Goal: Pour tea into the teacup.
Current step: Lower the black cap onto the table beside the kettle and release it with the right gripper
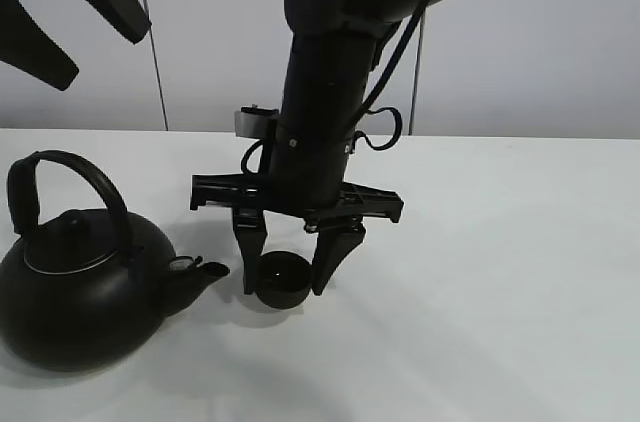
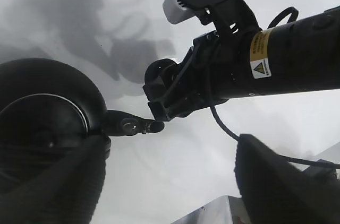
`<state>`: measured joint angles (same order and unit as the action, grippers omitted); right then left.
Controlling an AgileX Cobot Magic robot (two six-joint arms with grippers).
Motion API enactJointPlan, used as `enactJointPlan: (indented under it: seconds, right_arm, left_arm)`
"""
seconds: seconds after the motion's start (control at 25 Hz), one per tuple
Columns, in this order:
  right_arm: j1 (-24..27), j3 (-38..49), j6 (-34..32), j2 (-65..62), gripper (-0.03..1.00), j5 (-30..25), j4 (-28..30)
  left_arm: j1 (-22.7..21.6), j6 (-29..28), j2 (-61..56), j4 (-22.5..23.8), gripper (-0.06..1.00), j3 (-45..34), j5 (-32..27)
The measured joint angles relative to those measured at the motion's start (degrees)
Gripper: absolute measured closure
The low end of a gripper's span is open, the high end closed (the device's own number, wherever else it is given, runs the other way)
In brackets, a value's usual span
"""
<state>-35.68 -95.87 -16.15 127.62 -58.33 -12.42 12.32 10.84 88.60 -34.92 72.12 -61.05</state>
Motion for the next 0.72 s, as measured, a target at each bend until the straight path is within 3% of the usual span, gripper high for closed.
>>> enactJointPlan:
  seconds: [0.72]
  right_arm:
    - [0.0,-1.2,-0.3,1.8,0.57,2.4,-1.0]
  left_arm:
    - [0.0,0.0,0.0,0.0,0.44,0.0,0.0]
